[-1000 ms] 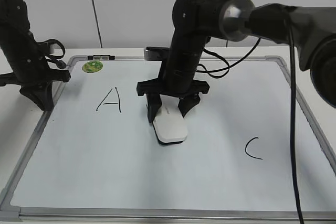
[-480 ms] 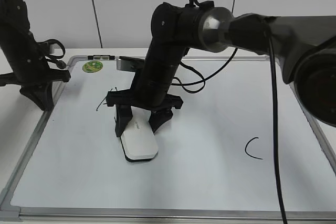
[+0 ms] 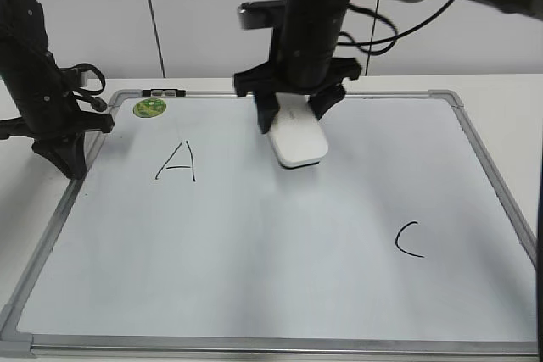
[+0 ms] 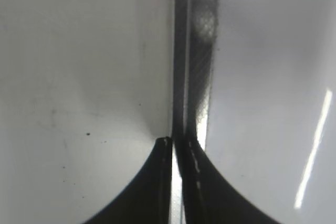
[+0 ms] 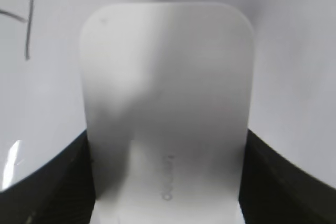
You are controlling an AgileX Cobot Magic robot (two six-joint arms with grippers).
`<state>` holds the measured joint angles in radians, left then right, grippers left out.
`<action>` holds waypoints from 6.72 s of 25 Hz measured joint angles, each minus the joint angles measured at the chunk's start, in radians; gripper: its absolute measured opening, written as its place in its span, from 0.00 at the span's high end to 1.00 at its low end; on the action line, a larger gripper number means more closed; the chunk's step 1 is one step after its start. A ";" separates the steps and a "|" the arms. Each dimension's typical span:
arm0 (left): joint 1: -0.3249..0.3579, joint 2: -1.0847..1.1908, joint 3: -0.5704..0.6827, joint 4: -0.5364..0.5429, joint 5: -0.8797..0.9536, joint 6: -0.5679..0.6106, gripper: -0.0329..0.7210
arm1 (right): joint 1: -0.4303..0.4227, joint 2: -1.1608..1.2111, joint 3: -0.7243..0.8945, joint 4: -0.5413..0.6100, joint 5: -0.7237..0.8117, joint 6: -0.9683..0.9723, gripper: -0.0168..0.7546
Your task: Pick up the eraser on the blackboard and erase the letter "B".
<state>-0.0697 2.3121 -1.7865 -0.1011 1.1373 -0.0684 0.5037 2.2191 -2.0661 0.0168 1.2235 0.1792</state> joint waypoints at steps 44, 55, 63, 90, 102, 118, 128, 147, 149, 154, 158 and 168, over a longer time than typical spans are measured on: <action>0.000 0.000 0.000 0.002 0.000 0.000 0.93 | -0.558 -0.092 0.383 0.082 -0.004 -0.220 0.31; 0.000 0.000 0.000 0.002 0.000 0.000 0.93 | -0.558 -0.092 0.383 0.082 -0.095 -0.222 0.31; 0.000 0.000 0.000 0.002 0.000 0.000 0.93 | -0.558 -0.092 0.383 0.082 -0.131 -0.237 0.31; 0.000 0.000 -0.002 0.002 0.000 0.000 0.93 | -0.558 -0.028 0.307 0.092 -0.029 -0.268 0.13; -0.002 -0.023 -0.149 -0.015 0.070 0.000 0.50 | -0.558 -0.028 0.218 0.101 -0.008 -0.249 0.14; -0.038 -0.292 -0.064 0.068 0.084 0.000 0.24 | -0.533 -0.353 0.456 0.110 -0.008 -0.225 0.26; -0.133 -0.663 0.385 0.101 -0.068 -0.005 0.25 | -0.436 -0.713 0.920 0.124 -0.252 -0.223 0.26; -0.183 -1.475 1.109 0.124 -0.278 -0.090 0.29 | -0.397 -1.319 1.433 0.149 -0.336 -0.223 0.26; -0.183 -1.575 1.156 0.124 -0.267 -0.090 0.29 | -0.397 -1.413 1.463 0.149 -0.297 -0.223 0.26; -0.183 -1.801 1.212 0.140 -0.198 -0.090 0.30 | -0.397 -1.579 1.536 0.149 -0.219 -0.222 0.26; -0.183 -1.939 1.217 0.172 -0.148 -0.090 0.30 | -0.397 -1.710 1.553 0.134 -0.159 -0.224 0.26; -0.183 -2.053 1.253 0.197 -0.067 -0.054 0.31 | -0.397 -1.948 1.553 0.025 -0.061 -0.226 0.26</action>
<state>-0.2530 0.2590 -0.5333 0.0963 1.0702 -0.1220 0.1067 0.2706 -0.5131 0.0414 1.1627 -0.0465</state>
